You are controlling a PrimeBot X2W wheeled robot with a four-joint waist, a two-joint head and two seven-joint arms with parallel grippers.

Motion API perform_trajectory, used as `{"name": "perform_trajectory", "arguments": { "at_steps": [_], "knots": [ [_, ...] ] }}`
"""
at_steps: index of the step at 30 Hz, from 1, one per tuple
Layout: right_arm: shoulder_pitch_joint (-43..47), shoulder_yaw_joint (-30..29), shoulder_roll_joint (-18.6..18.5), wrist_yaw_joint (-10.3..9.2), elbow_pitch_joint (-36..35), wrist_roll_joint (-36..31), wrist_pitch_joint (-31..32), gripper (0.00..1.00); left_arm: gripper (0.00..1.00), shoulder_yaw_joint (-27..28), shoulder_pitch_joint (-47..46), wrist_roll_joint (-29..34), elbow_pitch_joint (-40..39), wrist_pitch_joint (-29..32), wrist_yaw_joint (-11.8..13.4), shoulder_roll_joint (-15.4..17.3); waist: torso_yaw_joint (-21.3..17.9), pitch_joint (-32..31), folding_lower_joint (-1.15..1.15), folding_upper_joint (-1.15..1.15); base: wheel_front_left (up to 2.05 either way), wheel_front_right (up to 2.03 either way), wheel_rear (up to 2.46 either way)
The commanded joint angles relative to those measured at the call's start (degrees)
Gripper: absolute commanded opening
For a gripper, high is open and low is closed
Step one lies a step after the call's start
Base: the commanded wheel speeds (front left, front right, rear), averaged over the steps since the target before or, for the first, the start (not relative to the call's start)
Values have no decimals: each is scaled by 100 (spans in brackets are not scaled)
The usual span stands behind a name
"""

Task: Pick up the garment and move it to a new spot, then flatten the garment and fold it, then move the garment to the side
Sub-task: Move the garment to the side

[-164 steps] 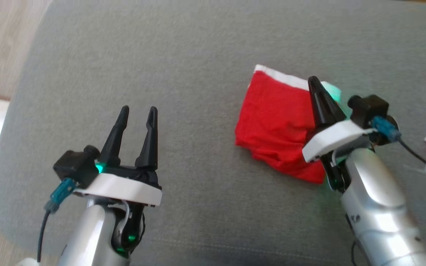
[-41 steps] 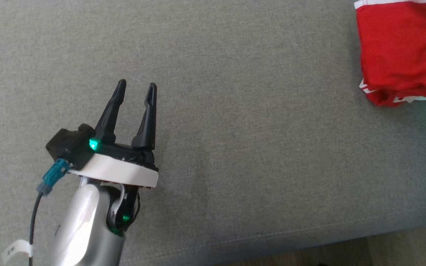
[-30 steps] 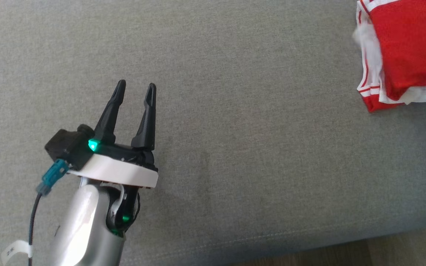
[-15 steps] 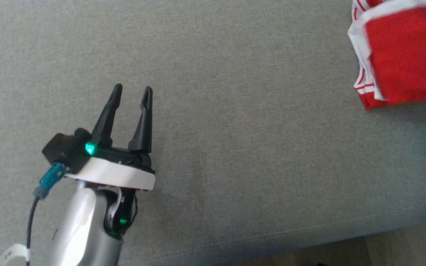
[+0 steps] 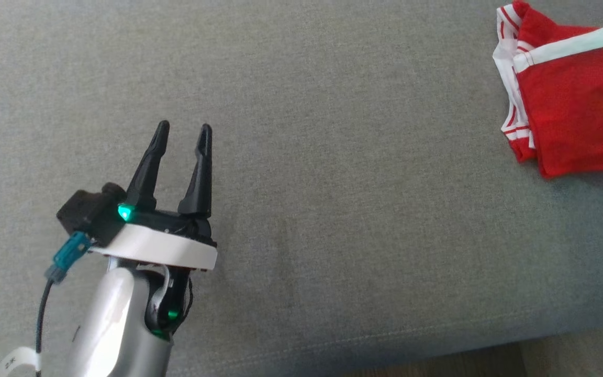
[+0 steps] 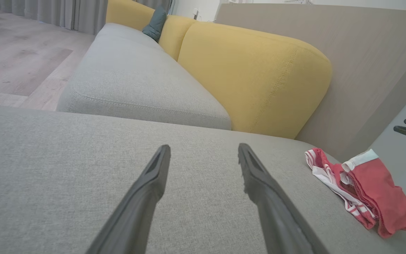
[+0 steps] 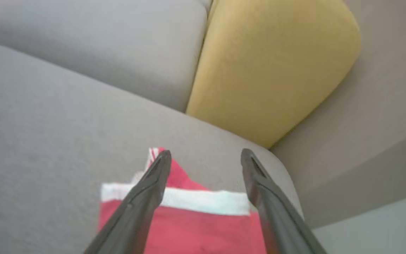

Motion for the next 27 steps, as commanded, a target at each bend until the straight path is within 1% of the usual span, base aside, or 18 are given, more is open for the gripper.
{"name": "perform_trajectory", "arguments": {
  "at_steps": [1, 7, 11, 15, 16, 17, 20, 23, 26, 27],
  "knots": [
    [148, -123, 149, -5, -327, -15, -278, 100, 100, 183, 1, -20, -186, -31, 2, 43, 28, -84, 0, 0, 0, 0, 0],
    [419, -565, 1442, -5, -638, -149, -1358, 100, 100, 269, 102, -33, -261, -31, 76, 43, 134, -440, 0, 0, 0, 0, 0],
    [776, -752, 2302, -5, -665, -288, -2081, 100, 100, 309, 204, -33, -366, -31, 135, 43, 248, -720, 0, 0, 0, 0, 0],
    [1224, -907, 3062, -5, -617, -429, -2668, 100, 100, 353, 341, -45, -460, -31, 205, 43, 376, -986, 0, 0, 0, 0, 0],
    [1471, -985, 3322, -5, -563, -501, -2915, 100, 100, 345, 420, -48, -476, -31, 238, 43, 454, -1118, 0, 0, 0, 0, 0],
    [1471, -985, 3322, -5, -563, -501, -2915, 100, 100, 345, 420, -48, -476, -31, 238, 43, 454, -1118, 0, 0, 0, 0, 0],
    [1855, -1087, 3533, -5, -468, -546, -3159, 100, 100, 307, 568, -61, -458, -31, 277, 43, 552, -1307, 0, 0, 0, 0, 0],
    [2213, -1076, 3589, -5, -424, -637, -3313, 100, 100, 277, 729, -87, -439, -31, 330, 43, 625, -1443, 0, 0, 0, 0, 0],
    [2572, -1026, 3596, -5, -397, -352, -3403, 100, 100, 249, 886, -120, -401, -31, 379, 43, 684, -1551, 0, 0, 0, 0, 0],
    [2673, -985, 3597, -5, -406, -376, -3419, 100, 100, 247, 931, -133, -391, -31, 400, 43, 694, -1575, 0, 0, 0, 0, 0]
  ]
}}
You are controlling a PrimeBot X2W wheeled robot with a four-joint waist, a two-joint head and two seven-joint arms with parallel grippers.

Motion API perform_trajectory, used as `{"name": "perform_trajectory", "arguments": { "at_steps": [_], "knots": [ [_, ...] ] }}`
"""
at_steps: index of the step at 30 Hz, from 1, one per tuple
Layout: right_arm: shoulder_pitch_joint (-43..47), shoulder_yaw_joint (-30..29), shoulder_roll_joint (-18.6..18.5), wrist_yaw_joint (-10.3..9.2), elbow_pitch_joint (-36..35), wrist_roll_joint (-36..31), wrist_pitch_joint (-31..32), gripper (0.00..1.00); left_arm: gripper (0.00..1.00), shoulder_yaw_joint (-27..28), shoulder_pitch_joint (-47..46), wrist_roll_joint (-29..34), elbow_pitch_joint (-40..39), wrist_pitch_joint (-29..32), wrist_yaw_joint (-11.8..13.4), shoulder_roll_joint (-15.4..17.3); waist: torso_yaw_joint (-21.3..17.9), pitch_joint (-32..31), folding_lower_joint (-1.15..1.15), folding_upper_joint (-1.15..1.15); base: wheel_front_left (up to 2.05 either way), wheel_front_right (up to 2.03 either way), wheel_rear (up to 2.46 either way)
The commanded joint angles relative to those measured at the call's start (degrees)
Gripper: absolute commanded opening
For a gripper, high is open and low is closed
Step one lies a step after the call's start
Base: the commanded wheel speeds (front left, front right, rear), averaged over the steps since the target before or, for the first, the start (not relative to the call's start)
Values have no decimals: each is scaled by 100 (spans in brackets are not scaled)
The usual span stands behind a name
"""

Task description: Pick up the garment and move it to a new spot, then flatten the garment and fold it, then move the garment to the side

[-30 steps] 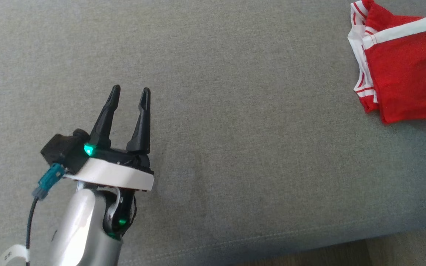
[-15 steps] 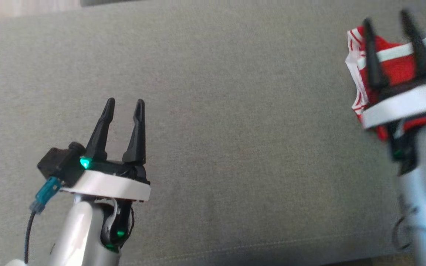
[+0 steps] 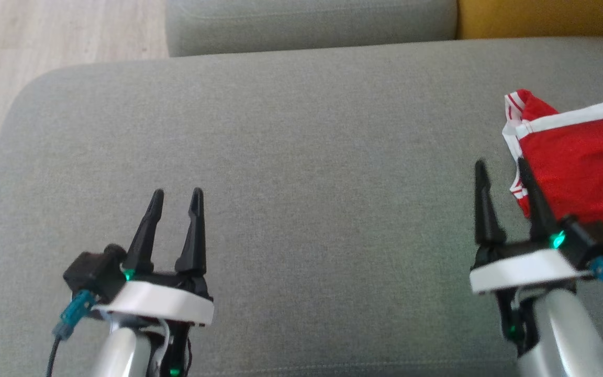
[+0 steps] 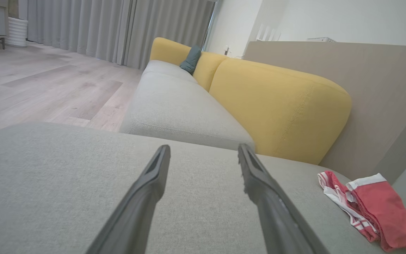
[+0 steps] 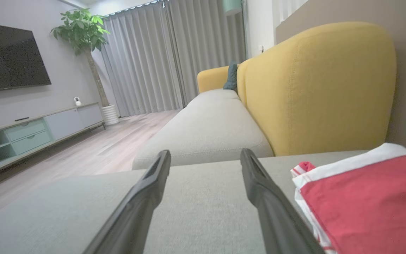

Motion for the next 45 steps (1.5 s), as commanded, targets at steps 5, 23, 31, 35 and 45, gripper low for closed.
{"name": "perform_trajectory", "arguments": {
  "at_steps": [5, 23, 31, 35, 45],
  "knots": [
    [193, 213, 41, -5, -329, 155, -75, 100, 100, 211, -40, 24, -250, -31, 94, 33, 36, -100, 0, 0, 0, 0, 0],
    [415, 285, 42, -5, -606, 170, -78, 100, 100, 381, 100, 38, -566, -31, 103, 33, -8, -94, 0, 0, 0, 0, 0],
    [417, 287, 42, -5, -630, 189, -78, 100, 100, 406, 134, -106, -536, -31, 4, 33, -18, -88, 0, 0, 0, 0, 0],
    [420, 289, 42, -5, -630, 193, -78, 100, 100, 413, 140, -149, -511, -31, -17, 33, -17, -90, 0, 0, 0, 0, 0],
    [416, 329, 42, -5, -599, 200, -78, 100, 100, 451, 145, -267, -515, -31, -49, 33, -17, -97, 0, 0, 0, 0, 0]
  ]
}}
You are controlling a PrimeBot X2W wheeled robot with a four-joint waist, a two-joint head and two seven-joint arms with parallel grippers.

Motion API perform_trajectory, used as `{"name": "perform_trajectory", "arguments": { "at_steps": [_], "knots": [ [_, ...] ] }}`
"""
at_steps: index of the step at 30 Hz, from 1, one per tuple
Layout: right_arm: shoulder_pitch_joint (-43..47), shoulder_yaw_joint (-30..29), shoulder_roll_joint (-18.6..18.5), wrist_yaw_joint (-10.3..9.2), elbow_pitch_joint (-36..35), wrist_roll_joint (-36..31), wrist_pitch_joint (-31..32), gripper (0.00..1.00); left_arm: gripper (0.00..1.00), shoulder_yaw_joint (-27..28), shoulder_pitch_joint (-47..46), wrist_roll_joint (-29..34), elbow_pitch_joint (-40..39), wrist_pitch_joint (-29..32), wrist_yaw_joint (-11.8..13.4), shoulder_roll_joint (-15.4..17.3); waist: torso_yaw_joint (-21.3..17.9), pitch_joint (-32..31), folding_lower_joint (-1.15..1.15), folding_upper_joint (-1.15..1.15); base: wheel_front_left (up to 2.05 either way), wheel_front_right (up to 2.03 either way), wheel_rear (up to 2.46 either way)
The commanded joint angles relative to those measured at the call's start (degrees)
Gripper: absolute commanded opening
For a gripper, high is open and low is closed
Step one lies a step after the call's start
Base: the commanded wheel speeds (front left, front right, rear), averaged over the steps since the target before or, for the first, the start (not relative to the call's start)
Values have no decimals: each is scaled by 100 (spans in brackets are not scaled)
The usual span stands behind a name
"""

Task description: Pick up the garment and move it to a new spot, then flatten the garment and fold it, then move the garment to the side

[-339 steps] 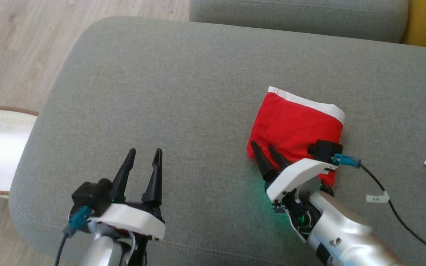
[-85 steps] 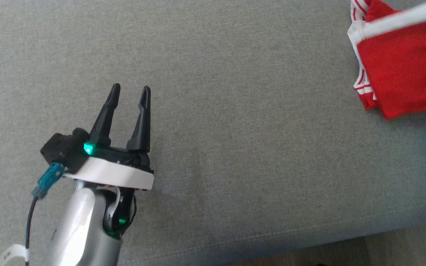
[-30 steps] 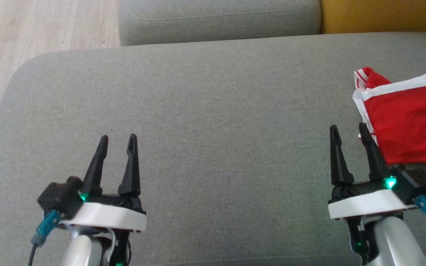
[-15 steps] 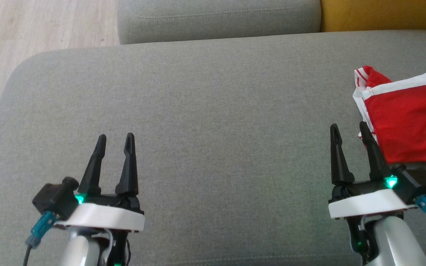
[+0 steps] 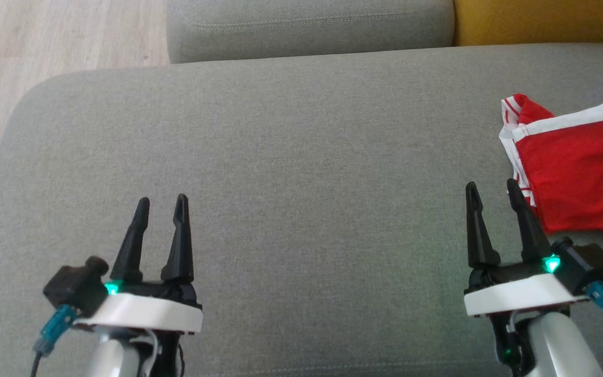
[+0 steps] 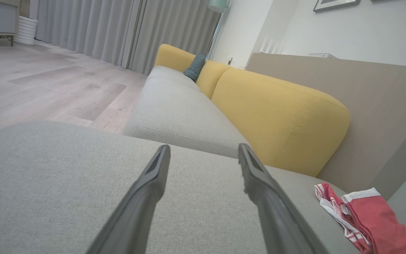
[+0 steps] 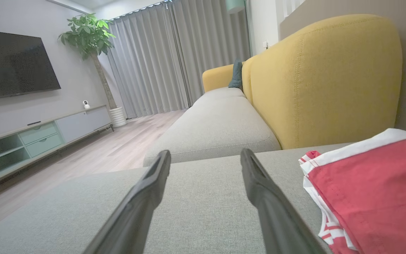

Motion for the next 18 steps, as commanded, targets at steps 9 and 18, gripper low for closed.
{"name": "perform_trajectory", "arguments": {
  "at_steps": [9, 18],
  "knots": [
    [52, -5, -10, 0, 226, 339, 64, 0, 0, -3, 37, -330, 269, 66, -3, 9, -2, -9, 0, 0, 0, 0, 0],
    [22, -45, -48, -1, 251, 949, 181, 0, 0, 79, -17, -867, 353, 189, -38, 44, -2, -28, 0, 0, 0, 0, 0]
  ]
}}
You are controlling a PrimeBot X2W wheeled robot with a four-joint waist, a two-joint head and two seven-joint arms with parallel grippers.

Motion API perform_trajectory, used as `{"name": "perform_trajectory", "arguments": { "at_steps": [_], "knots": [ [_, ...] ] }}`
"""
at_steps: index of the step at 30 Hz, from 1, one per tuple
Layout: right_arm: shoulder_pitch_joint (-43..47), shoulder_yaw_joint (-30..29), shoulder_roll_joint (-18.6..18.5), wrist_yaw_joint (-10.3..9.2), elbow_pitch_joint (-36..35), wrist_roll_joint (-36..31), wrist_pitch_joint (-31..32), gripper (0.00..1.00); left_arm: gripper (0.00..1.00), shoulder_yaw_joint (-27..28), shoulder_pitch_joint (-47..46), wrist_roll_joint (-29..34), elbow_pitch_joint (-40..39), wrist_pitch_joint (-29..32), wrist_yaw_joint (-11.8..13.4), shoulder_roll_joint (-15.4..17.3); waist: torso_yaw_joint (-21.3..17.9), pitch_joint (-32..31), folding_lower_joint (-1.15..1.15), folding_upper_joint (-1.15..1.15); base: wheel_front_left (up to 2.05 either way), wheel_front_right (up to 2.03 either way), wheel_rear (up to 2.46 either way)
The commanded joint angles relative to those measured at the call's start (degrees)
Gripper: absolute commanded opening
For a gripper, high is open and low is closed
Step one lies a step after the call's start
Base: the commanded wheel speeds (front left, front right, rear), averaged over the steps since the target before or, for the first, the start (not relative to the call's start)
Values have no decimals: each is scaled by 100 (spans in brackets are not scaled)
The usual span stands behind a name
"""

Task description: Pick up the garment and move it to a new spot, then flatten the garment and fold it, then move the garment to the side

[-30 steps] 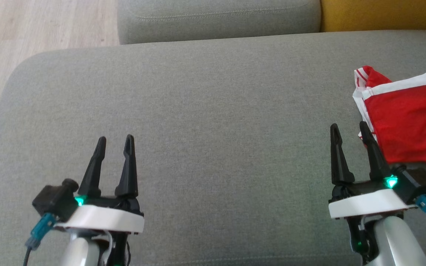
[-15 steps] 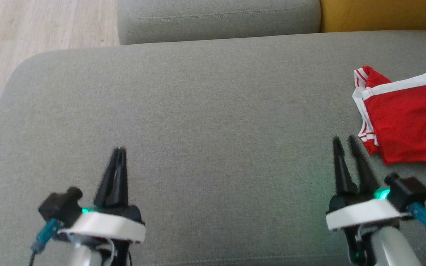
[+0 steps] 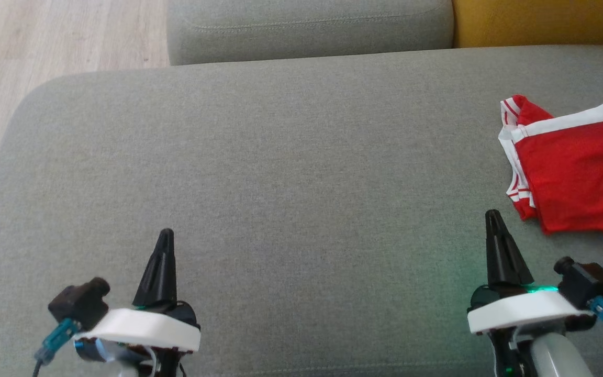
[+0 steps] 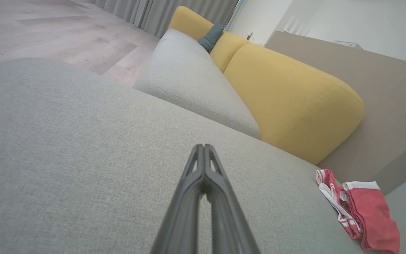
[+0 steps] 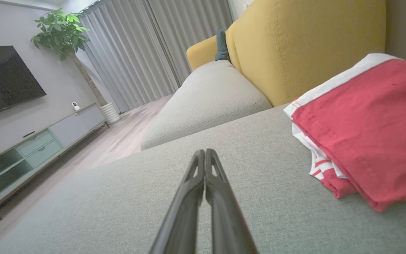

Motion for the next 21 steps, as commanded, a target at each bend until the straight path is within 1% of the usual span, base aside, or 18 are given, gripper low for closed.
{"name": "perform_trajectory", "arguments": {
  "at_steps": [1, 21],
  "knots": [
    [-219, -38, -59, -1, -172, 173, 37, 0, 0, 109, -250, -144, -164, 38, -41, 51, 0, -3, 0, 0, 0, 0, 0],
    [-259, -154, -112, -2, -145, 1487, 312, 0, 0, 310, -360, -1308, -3, 321, -116, 107, 1, -44, 0, 0, 0, 0, 0]
  ]
}}
